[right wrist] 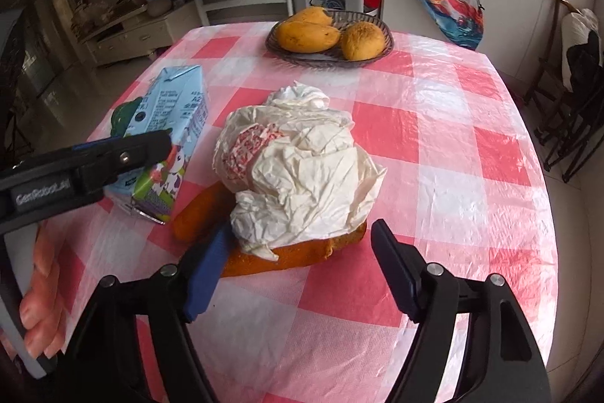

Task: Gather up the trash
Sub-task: 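Grasp the blue milk carton with the left gripper while the right grasps the long orange bread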

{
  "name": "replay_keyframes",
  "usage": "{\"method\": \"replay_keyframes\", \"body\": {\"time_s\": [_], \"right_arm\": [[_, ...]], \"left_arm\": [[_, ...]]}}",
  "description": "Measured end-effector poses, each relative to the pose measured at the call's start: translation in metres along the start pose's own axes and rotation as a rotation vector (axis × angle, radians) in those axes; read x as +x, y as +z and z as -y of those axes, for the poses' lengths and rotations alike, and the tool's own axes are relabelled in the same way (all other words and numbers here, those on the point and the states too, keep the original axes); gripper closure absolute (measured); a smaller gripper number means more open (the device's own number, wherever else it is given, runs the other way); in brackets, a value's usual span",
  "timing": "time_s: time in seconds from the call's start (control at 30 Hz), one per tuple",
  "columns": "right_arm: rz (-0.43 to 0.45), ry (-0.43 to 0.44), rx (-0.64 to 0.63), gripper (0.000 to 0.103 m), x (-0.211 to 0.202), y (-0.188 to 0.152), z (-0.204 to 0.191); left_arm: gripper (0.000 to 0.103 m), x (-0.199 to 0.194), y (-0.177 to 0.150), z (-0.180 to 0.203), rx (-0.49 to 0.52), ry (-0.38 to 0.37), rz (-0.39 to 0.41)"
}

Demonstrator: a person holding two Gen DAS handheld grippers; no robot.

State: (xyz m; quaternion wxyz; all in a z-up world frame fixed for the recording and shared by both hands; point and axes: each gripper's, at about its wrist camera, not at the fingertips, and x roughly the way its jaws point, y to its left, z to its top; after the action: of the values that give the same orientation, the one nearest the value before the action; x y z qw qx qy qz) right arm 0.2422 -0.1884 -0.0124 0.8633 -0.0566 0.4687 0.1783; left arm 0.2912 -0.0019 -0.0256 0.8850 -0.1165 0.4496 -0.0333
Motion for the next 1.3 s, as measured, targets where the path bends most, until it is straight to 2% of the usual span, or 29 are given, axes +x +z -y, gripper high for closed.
{"method": "replay_keyframes", "body": {"time_s": [0.07, 0.13, 0.17, 0.2, 0.27, 0.33, 0.43, 0.5, 0.7, 0.83, 0.93, 1.03, 1.13, 1.3], "right_arm": [[-0.024, 0.024, -0.023, 0.036, -0.003, -0.001, 0.000], [-0.022, 0.035, -0.015, 0.037, -0.005, -0.003, 0.003], [-0.019, 0.049, 0.018, 0.037, -0.004, -0.004, 0.007], [-0.010, 0.060, 0.064, 0.037, -0.004, -0.006, 0.012], [0.030, 0.048, 0.133, 0.029, -0.002, -0.008, 0.020], [0.063, 0.038, 0.178, 0.028, 0.000, -0.009, 0.022], [0.050, 0.009, 0.120, 0.028, 0.005, -0.005, 0.004], [0.026, -0.005, 0.047, 0.031, 0.006, -0.003, -0.009], [-0.057, 0.044, 0.018, 0.049, -0.010, -0.013, 0.006], [-0.127, 0.055, -0.011, 0.052, -0.024, -0.029, 0.017], [-0.113, 0.060, 0.032, 0.052, -0.030, -0.037, 0.027], [-0.092, 0.073, 0.097, 0.046, -0.026, -0.036, 0.030], [-0.078, 0.063, 0.094, 0.043, -0.022, -0.032, 0.024], [-0.069, 0.064, 0.071, 0.042, -0.017, -0.028, 0.013]], "left_arm": [[0.034, 0.003, 0.000, 0.003, 0.024, -0.001, 0.006], [0.047, -0.001, -0.002, 0.004, 0.045, -0.015, 0.017], [0.048, -0.003, -0.003, 0.006, 0.056, -0.021, 0.016], [0.048, -0.004, -0.004, 0.006, 0.065, -0.012, 0.018], [0.048, -0.008, -0.009, 0.006, 0.072, -0.019, 0.023], [0.049, -0.013, -0.015, 0.004, 0.072, -0.024, 0.017], [0.049, -0.026, -0.028, 0.002, 0.090, -0.029, 0.001], [0.049, -0.034, -0.038, 0.002, 0.113, -0.033, -0.016], [0.057, -0.057, -0.062, -0.004, 0.129, -0.069, -0.054], [0.057, -0.065, -0.074, -0.001, 0.163, -0.079, -0.067], [0.053, -0.065, -0.075, 0.003, 0.181, -0.052, -0.058], [0.048, -0.063, -0.073, 0.002, 0.162, -0.041, -0.051], [0.044, -0.058, -0.068, 0.000, 0.143, -0.020, -0.038], [0.043, -0.045, -0.059, 0.000, 0.114, -0.016, -0.042]]}}
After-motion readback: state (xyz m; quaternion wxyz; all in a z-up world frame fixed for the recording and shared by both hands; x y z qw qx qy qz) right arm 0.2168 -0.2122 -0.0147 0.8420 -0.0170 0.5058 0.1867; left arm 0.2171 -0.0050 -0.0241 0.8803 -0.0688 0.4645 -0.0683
